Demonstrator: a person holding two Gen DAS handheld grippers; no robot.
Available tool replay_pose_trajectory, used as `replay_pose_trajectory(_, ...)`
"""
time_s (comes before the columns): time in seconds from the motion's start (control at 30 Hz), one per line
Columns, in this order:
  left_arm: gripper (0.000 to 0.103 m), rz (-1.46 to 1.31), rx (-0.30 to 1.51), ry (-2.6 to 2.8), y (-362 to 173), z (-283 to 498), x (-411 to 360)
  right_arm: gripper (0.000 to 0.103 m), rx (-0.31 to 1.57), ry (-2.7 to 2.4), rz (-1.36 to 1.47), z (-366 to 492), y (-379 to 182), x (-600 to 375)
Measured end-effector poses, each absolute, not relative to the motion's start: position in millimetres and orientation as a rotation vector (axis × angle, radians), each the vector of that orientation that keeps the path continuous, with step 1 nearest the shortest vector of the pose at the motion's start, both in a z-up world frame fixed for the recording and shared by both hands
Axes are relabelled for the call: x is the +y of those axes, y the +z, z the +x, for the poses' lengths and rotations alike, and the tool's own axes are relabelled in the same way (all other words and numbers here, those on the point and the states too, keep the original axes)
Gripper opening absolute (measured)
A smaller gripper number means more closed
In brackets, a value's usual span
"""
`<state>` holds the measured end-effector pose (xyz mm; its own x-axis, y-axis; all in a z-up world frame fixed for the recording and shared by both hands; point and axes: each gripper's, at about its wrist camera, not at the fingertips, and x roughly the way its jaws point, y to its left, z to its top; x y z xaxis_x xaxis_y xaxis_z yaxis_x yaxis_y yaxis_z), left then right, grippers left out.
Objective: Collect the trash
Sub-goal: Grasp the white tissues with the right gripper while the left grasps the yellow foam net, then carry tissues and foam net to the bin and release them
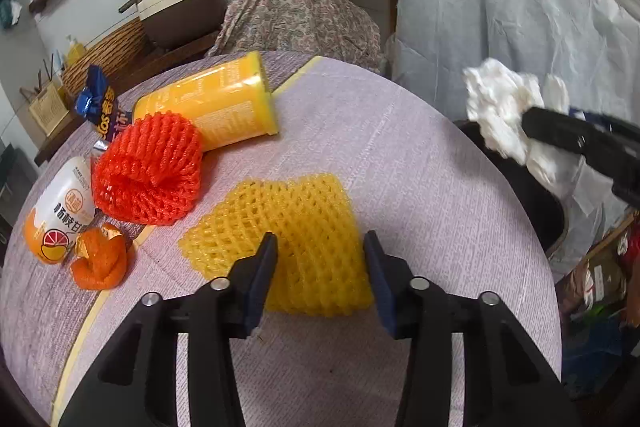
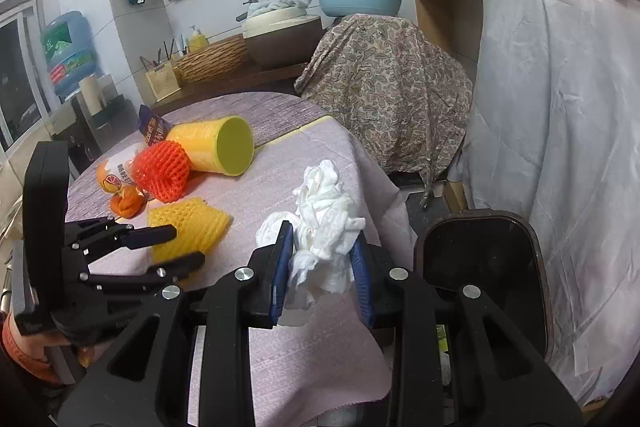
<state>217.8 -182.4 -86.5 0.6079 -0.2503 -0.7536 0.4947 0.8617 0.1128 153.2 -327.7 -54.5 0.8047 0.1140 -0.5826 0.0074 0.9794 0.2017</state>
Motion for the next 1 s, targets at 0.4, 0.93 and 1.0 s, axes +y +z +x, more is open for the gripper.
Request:
replay_pose_trajectory(0.4,0.019,0.228,0.795,-0.455,-76.6,208.6,-170.5,0.029,0.618,0.042,0.223,132.8,-64.2,-333.9)
replay_pose_trajectory(0.93,0.019,0.181,0.686,-0.657,-33.1,164.8,-236.2,0.029,0.596,-0.099,0.316,85.0,-83.1,-392.5)
replay_pose_trajectory(1.0,0.019,0.179,0.688,-0.687,-33.3,163.7,-252.4,0.029,0.595,-0.127,0.322,79.4,-85.4,-400.3)
